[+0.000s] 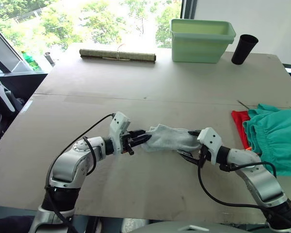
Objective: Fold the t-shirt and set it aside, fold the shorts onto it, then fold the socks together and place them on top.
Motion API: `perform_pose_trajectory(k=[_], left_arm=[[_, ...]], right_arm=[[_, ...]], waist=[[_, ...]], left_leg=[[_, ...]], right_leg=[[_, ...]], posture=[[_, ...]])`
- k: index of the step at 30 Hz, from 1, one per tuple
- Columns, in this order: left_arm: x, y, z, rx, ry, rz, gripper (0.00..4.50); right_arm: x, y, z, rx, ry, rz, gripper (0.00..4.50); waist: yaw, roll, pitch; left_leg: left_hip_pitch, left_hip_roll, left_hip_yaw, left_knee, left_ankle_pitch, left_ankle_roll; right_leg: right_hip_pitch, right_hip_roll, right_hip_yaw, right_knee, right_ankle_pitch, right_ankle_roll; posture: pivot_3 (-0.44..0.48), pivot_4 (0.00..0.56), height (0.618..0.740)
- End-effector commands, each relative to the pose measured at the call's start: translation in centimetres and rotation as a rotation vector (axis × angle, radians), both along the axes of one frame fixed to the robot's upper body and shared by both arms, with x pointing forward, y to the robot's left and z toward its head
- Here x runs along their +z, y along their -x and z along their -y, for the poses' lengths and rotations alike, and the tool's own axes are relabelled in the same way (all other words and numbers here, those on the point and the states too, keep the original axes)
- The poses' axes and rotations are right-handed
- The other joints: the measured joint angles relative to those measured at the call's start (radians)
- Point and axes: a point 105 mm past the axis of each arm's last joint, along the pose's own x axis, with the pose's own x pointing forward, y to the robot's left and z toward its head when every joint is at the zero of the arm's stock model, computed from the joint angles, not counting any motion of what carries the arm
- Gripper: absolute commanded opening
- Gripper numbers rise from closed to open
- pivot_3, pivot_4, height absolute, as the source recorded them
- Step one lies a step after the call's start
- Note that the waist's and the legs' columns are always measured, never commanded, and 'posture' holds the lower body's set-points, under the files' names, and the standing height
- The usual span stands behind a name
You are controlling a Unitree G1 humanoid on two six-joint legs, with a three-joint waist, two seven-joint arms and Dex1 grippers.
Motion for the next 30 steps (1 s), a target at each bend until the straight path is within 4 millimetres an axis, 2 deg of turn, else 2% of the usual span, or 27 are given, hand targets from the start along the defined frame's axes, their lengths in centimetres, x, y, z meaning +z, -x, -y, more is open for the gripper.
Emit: perform_pose_trajectory(k=[1, 3, 4, 6, 8, 13, 20, 24, 30], left_arm=[[1.4, 0.0, 0.0, -0.023, 0.017, 0.054, 1.81], [1.4, 0.0, 0.0, -0.023, 0.016, 0.057, 1.81], [1.4, -0.1, 0.0, -0.022, 0.016, 0.056, 1.44], [1.3, 0.0, 0.0, -0.028, 0.012, 0.051, 0.97], [1.2, 0.1, 0.0, -0.035, 0.009, 0.046, 0.02], [1.2, 0.0, 0.0, -0.029, 0.016, 0.044, 0.02], [4.1, 0.2, -1.4, 0.104, 0.238, -0.026, 0.02], [3.2, 1.1, -2.1, 0.183, 0.236, -0.093, 0.02], [0.2, 2.2, -0.7, 0.211, 0.169, -0.151, 0.02]], right_arm=[[1.0, 0.3, -0.3, 0.011, -0.020, 0.032, 4.50], [0.9, 0.3, -0.3, 0.010, -0.021, 0.031, 4.50], [0.9, 0.3, -0.3, 0.010, -0.021, 0.030, 4.50], [0.9, 0.3, -0.4, 0.009, -0.022, 0.029, 4.50], [0.9, 0.3, -0.4, 0.009, -0.022, 0.028, 4.50], [1.0, 0.4, -0.3, 0.011, -0.022, 0.032, 4.50], [1.8, 0.2, -0.4, 0.031, -0.030, 0.059, 4.50], [2.2, -0.3, -0.3, 0.033, -0.027, 0.068, 4.50], [2.3, -0.8, -0.2, 0.047, -0.014, 0.072, 4.50]], waist=[[0.000, 0.000, 0.000], [0.000, 0.000, 0.000], [0.000, 0.000, 0.000], [0.000, 0.000, 0.000], [0.000, 0.000, 0.000], [0.000, 0.000, 0.000], [-0.002, 0.000, 0.000], [-0.004, 0.000, 0.000], [0.002, -0.001, 0.000]], left_leg=[[0.000, 0.000, 0.000, 0.000, 0.000, 0.000], [0.000, 0.000, 0.000, 0.000, 0.000, 0.000], [0.000, 0.000, 0.000, 0.000, 0.000, 0.000], [0.000, 0.000, 0.000, 0.000, 0.000, 0.000], [0.000, 0.000, 0.000, 0.000, 0.000, 0.000], [0.000, 0.000, 0.000, 0.000, 0.000, 0.000], [0.000, 0.000, 0.000, 0.000, 0.000, 0.000], [0.002, 0.000, 0.000, 0.001, 0.000, 0.000], [0.002, 0.000, 0.001, 0.001, 0.001, -0.001]], right_leg=[[0.000, 0.000, 0.000, 0.000, 0.000, 0.000], [0.000, 0.000, 0.000, 0.000, 0.000, 0.000], [0.000, 0.000, 0.000, 0.000, 0.000, 0.000], [0.000, 0.000, 0.000, 0.000, 0.000, 0.000], [0.000, 0.001, 0.000, 0.000, 0.000, 0.000], [0.000, 0.001, 0.000, 0.000, 0.000, 0.000], [0.000, 0.001, 0.000, 0.002, 0.002, 0.003], [0.000, 0.001, 0.001, 0.004, 0.002, 0.004], [0.000, 0.001, 0.001, 0.004, 0.001, 0.001]], posture=[[0.000, 0.150, 0.740], [0.000, 0.150, 0.740], [0.000, 0.150, 0.740], [0.000, 0.150, 0.740], [0.000, 0.150, 0.740], [0.000, 0.150, 0.740], [0.000, 0.150, 0.740], [0.000, 0.150, 0.740], [0.000, 0.150, 0.740]])
